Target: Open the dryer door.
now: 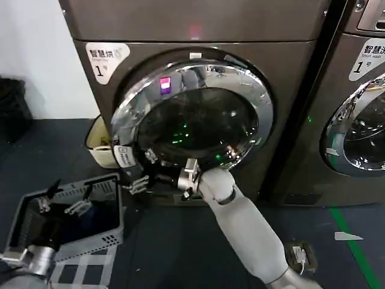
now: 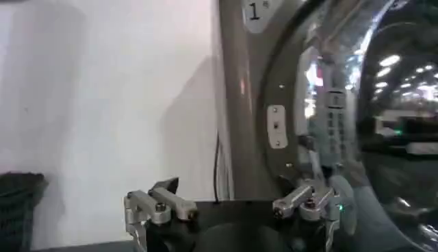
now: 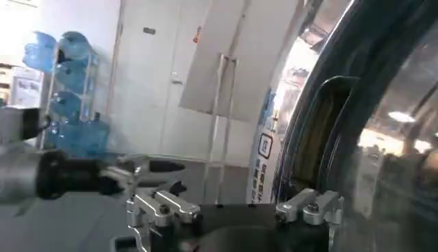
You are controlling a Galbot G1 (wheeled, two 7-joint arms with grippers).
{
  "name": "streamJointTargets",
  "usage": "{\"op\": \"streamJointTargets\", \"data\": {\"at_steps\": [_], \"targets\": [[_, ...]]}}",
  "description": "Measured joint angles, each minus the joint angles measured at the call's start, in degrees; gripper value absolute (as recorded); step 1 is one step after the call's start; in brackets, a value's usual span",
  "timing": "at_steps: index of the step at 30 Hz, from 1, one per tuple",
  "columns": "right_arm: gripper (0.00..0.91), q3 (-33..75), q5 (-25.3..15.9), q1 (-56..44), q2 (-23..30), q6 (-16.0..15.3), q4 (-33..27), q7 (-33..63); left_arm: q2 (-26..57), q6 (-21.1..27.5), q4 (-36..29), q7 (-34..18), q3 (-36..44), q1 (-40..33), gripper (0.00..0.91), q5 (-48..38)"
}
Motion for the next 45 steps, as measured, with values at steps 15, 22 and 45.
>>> {"op": "streamJointTargets", "data": {"at_steps": [15,22,45], "targets": [[0.907,1.06,1.51,-2.56,-2.67,0.47,3.69,-6.39,4.19,3.02,3.62,0.05,-5.81,-4.77,0.907,-6.42],[0.907,1.67,2.51,-4.18,-3.70,0.38,5.71,-9.15,7.27,5.91,5.51,-1.02,-5.89,-7.77,0.907,-6.74],[0.907,7.35,7.03,-10.45,-10.50,1.58,11.98,-22.48,15.54,6.53,11.01,3.50,-2.81,-15.86,0.907,-14.13]]}}
